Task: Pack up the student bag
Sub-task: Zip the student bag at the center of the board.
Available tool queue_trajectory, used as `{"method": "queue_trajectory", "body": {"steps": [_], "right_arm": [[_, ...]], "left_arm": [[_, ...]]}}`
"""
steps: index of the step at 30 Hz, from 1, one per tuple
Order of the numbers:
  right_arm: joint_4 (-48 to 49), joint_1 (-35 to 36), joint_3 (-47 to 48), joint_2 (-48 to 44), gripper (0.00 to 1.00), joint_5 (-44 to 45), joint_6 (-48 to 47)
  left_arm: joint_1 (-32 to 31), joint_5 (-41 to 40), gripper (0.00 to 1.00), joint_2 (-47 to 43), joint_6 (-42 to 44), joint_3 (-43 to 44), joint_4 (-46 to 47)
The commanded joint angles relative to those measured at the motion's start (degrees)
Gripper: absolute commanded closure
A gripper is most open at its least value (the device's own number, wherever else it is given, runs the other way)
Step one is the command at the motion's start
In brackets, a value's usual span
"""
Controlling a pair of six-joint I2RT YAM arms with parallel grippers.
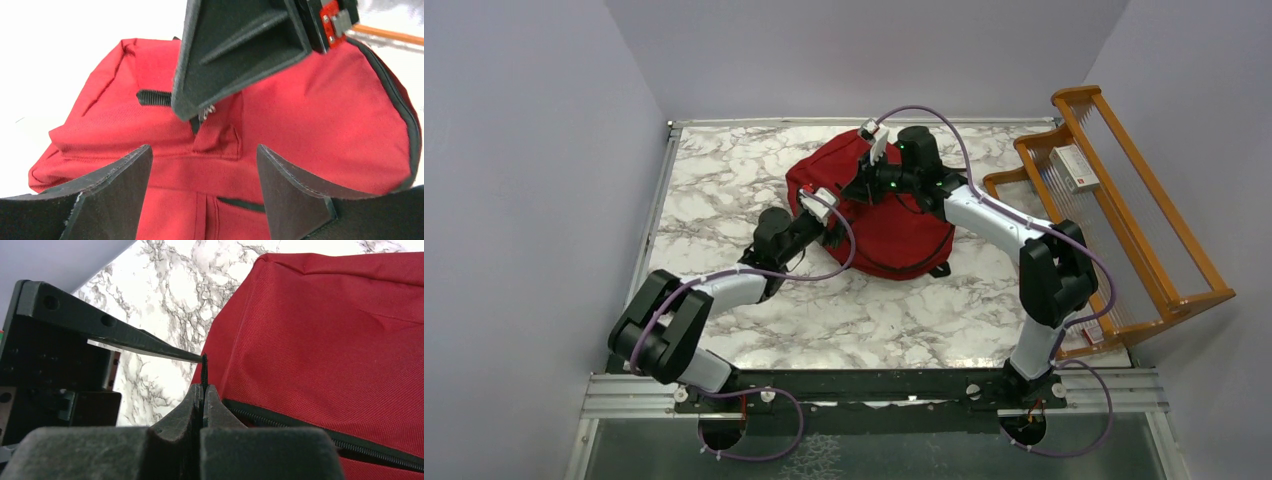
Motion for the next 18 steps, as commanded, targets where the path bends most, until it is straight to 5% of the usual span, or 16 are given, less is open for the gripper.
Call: {"method": "queue_trajectory", "body": {"steps": [1, 18], "right_arm": [[5.85, 0.27, 0.15, -3.57, 0.99, -2.35, 3.85], [6.35, 0.18, -1.21, -3.93, 0.99, -0.51, 6.2]], "left_arm": [[-1.64, -7.11, 0.23, 3.88, -2.36, 2.98, 11.41], [-2.69, -13.13, 0.43, 9.09, -2.73, -0.15, 14.54]]}}
